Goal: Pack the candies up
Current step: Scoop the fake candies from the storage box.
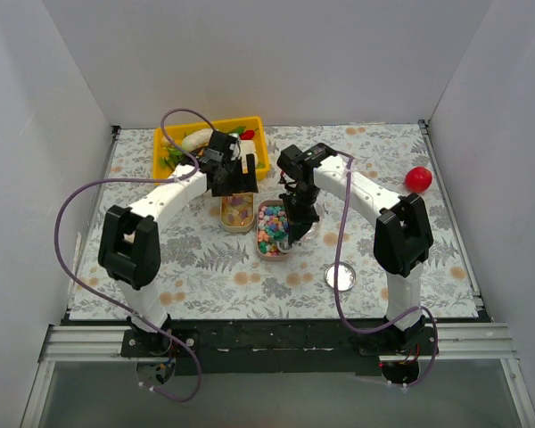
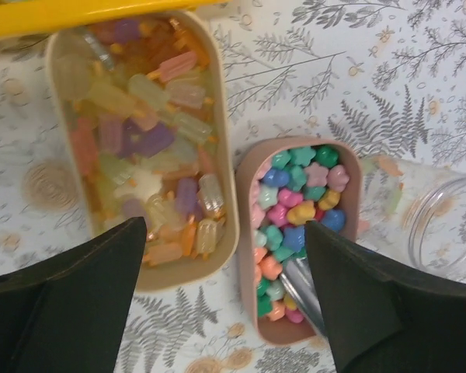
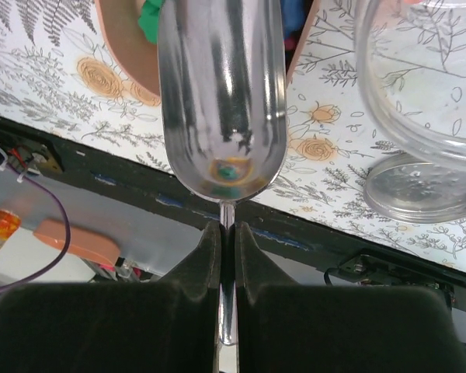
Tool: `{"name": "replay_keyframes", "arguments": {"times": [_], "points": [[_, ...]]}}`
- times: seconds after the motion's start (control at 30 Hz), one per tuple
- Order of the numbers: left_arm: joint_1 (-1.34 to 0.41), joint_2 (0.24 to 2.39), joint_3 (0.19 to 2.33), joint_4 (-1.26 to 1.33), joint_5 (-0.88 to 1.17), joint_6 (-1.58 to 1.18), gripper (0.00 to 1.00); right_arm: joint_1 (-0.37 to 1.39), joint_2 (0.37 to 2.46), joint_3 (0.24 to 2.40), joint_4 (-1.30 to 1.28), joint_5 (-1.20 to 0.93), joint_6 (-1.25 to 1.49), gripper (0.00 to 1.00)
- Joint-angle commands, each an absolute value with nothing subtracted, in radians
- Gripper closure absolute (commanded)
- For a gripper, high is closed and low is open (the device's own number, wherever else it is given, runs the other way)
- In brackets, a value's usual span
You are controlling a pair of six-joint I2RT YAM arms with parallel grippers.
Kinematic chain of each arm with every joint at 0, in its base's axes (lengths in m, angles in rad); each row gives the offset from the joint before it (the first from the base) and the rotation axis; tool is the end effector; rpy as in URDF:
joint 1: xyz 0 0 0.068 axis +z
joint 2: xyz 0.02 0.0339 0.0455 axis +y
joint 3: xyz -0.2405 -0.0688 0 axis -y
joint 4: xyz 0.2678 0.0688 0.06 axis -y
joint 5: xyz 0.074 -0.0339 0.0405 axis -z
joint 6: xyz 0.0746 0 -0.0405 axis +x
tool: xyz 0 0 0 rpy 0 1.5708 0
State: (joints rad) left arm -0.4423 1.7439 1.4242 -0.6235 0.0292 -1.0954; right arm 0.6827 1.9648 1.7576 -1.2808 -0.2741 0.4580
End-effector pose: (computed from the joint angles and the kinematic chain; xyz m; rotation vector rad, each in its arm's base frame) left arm 0.3802 -0.1825 0.2029 -0.8354 2.5058 -0.6237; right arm 0.2967 0.2673 0.1939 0.3574 -3.0131 -0.4201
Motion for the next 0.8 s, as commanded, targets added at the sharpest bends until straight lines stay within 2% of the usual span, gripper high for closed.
{"name": "replay_keyframes", "arguments": {"times": [0.0,0.1,0.23,0.53,0.77], "points": [[-0.445,1.841,1.515,-0.634,0.175,-1.118,0.26,0.678,1.959,1.764,-1.255,-0.206,0.499,0.99],[-0.445,1.907,1.561,-0.649,0.198,-1.140,0.40,0.678,1.948,1.746,-1.241,-0.204,0.508,0.99],[-0.449,1.979,1.666,-0.650,0.258,-1.134,0.52,0.678,1.928,1.730,-1.213,-0.209,0.508,0.99],[-0.474,2.117,1.790,-0.673,0.244,-1.144,0.53,0.680,1.916,1.713,-1.186,-0.241,0.492,0.99],[-0.492,2.178,1.796,-0.696,0.255,-1.091,0.60,0.680,1.921,1.789,-1.239,-0.291,0.485,0.99]]}}
